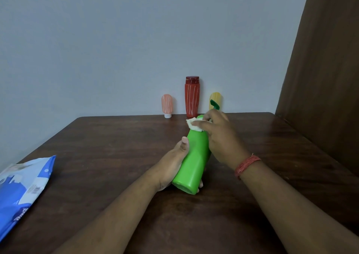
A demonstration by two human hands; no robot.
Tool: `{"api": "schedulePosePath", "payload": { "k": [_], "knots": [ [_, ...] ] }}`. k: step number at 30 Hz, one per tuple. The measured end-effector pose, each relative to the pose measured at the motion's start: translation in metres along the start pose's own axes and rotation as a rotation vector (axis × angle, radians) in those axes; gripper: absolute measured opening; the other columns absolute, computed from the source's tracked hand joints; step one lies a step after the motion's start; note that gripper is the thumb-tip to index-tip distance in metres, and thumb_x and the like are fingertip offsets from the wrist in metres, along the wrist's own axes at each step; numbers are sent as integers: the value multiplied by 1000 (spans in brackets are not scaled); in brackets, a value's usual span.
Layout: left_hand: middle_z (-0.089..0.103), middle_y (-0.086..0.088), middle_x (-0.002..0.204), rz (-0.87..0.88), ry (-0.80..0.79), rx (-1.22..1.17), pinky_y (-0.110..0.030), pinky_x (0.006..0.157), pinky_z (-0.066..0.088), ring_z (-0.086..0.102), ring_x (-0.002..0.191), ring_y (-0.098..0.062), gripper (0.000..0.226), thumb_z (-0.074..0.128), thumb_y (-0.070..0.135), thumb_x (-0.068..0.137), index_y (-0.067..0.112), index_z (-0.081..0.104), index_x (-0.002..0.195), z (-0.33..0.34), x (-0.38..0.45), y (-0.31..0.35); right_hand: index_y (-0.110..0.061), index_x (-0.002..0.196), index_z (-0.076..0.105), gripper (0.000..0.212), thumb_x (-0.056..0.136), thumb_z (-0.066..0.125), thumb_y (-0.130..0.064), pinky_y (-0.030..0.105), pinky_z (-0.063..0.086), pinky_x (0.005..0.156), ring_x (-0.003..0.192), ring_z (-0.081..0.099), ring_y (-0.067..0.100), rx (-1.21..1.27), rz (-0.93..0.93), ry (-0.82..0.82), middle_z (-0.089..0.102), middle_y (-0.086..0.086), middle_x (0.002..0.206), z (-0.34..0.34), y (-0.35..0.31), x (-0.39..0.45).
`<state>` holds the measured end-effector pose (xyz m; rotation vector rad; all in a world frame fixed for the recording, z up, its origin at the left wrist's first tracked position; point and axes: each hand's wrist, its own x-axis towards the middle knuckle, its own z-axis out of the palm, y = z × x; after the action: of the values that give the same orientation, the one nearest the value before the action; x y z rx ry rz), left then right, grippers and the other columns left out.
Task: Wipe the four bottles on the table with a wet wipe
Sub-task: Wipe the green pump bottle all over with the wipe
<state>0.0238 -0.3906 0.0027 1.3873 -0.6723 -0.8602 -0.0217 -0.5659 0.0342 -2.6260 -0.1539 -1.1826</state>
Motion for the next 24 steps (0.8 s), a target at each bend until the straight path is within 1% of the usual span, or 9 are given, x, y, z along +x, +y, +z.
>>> {"api": "schedulePosePath", "payload": {
  "k": [1, 5, 7, 9, 11, 13, 15, 19, 24],
  "knots": [
    [69, -25, 99, -6, -2, 0, -52, 64, 61, 70, 77, -44, 86, 42, 78, 81, 19, 35, 144, 0, 1, 0, -14, 115, 72, 49, 80, 55, 16, 32, 42, 76, 95, 42, 17, -3, -16, 4, 52, 5, 101, 0, 1, 0],
    [71, -23, 98, -22, -8, 21, -50, 65, 60, 71, 79, -44, 95, 40, 80, 80, 11, 35, 145, -2, 3, -1, -14, 120, 69, 53, 79, 53, 15, 42, 51, 77, 95, 47, 24, -20, 154, 114, 48, 5, 100, 0, 10, 1],
    [71, -23, 95, -19, 8, -11, -49, 63, 60, 71, 77, -43, 94, 36, 79, 81, 9, 35, 145, -3, 3, -2, -9, 116, 71, 47, 81, 52, 15, 35, 49, 77, 92, 49, 23, 50, 55, 49, 48, 5, 98, 2, 5, 0],
    [70, -24, 94, -10, 23, -36, -50, 63, 61, 71, 75, -42, 94, 36, 78, 80, 10, 35, 144, -2, 2, -3, -6, 110, 74, 39, 83, 51, 10, 19, 40, 77, 87, 49, 18, 131, -66, 5, 50, 6, 94, 1, 0, -2],
    [69, -27, 100, 1, 16, -23, -52, 66, 60, 71, 77, -44, 100, 43, 86, 74, 14, 38, 143, -1, 2, -3, -5, 110, 73, 36, 84, 54, 10, 15, 41, 75, 83, 48, 13, 138, -41, 68, 50, 4, 92, -4, 4, -1],
    [68, -29, 106, 11, 4, 5, -54, 68, 60, 71, 81, -46, 105, 51, 91, 65, 20, 39, 141, 1, 2, -3, -6, 117, 71, 39, 86, 55, 12, 25, 48, 77, 82, 47, 11, 94, 90, 172, 45, -1, 92, -9, 12, 0],
    [68, -27, 106, 13, 7, 35, -56, 70, 59, 71, 83, -49, 105, 52, 92, 63, 24, 38, 142, 1, 2, -3, -7, 123, 68, 41, 88, 55, 10, 35, 51, 78, 82, 47, 12, 67, 138, 187, 42, -3, 94, -12, 15, 0],
    [70, -24, 101, 37, 27, 115, -59, 74, 60, 71, 84, -48, 90, 42, 88, 74, 25, 36, 138, 2, -1, 0, -11, 121, 70, 39, 89, 52, 3, 38, 50, 71, 80, 50, 19, 87, -41, 59, 42, 2, 93, -13, 5, 1],
    [69, -24, 100, 67, 18, 162, -58, 75, 60, 72, 83, -47, 81, 35, 78, 77, 24, 35, 137, 6, -2, 2, -13, 125, 67, 47, 85, 51, 7, 41, 51, 71, 81, 49, 22, 10, 84, 145, 40, 2, 94, -12, 4, 1]
  ]
}}
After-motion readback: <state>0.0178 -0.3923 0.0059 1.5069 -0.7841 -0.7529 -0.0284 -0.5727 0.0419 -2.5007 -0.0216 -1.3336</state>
